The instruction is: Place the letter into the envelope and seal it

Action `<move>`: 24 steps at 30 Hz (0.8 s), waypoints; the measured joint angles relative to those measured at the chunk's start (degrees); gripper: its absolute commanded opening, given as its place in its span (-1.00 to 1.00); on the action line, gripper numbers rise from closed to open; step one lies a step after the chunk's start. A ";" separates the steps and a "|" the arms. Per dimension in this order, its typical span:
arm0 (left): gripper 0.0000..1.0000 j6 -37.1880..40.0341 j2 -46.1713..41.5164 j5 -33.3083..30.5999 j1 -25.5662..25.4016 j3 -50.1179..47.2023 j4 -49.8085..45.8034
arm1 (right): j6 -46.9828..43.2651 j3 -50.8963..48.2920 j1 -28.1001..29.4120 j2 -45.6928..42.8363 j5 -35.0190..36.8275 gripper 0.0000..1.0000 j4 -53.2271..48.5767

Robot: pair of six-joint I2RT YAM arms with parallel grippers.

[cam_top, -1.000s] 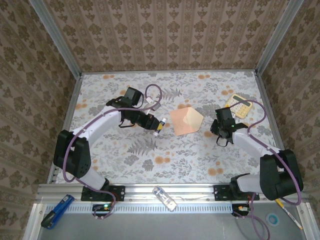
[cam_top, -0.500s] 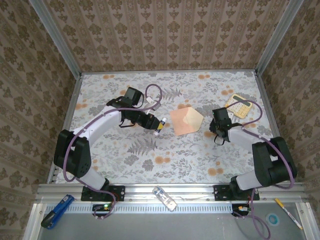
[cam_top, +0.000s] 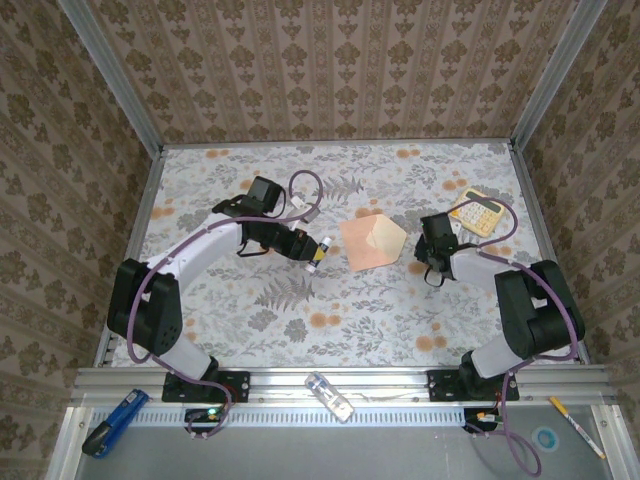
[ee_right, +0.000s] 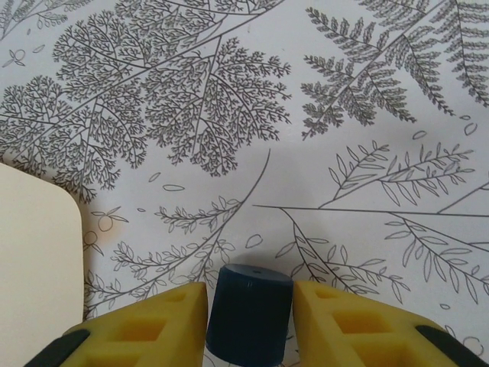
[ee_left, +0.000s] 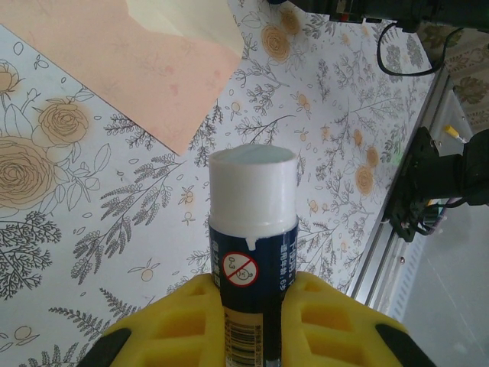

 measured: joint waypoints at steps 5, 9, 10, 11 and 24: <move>-0.79 0.00 0.00 0.00 0.02 -0.24 0.55 | 0.00 0.81 0.00 0.02 -0.26 -0.26 0.07; -0.79 0.00 0.00 0.02 0.04 -0.31 0.59 | 0.83 3.45 -0.48 0.02 -1.90 -0.08 -2.58; -0.79 0.00 0.00 0.02 0.04 -0.31 0.63 | 1.38 4.35 -0.76 0.02 -2.56 -0.03 -3.67; -0.79 0.00 0.00 0.02 0.04 -0.31 0.68 | 1.84 5.66 -1.14 0.07 -3.63 0.00 -5.40; -0.79 0.00 0.00 0.17 0.44 -0.31 0.68 | 4.28 21.31 -7.10 3.87 -14.12 0.10 -28.04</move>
